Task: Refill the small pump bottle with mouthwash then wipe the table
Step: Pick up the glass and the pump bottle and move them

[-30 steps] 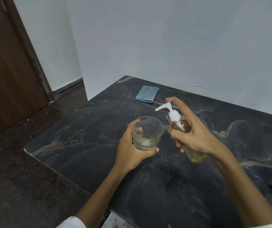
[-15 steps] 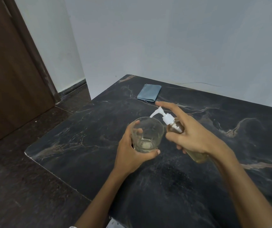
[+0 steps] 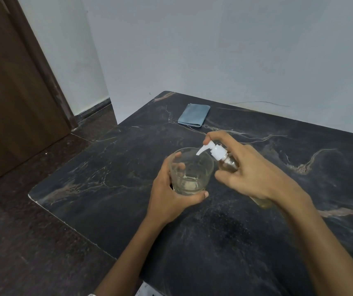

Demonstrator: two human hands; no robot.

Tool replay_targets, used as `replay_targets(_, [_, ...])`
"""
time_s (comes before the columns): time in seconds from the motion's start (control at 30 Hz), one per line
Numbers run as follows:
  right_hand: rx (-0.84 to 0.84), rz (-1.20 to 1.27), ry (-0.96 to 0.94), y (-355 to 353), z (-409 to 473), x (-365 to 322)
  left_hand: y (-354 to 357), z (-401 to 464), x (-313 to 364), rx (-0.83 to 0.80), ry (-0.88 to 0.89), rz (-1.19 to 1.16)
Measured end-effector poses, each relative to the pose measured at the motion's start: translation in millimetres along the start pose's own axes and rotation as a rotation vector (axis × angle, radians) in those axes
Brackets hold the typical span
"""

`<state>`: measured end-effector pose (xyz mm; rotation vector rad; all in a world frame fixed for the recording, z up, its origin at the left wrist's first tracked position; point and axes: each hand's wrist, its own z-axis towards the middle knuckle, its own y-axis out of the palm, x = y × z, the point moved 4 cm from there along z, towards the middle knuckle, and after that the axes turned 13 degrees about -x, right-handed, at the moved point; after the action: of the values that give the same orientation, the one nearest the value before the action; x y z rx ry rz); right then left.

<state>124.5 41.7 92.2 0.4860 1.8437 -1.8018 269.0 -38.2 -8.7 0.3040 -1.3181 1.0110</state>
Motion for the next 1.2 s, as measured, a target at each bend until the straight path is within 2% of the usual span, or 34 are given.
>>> replay_targets(1.2, [0.032,-0.209,0.066,-2,-3,-21,0,0,1,-0.002,-0.037,-0.024])
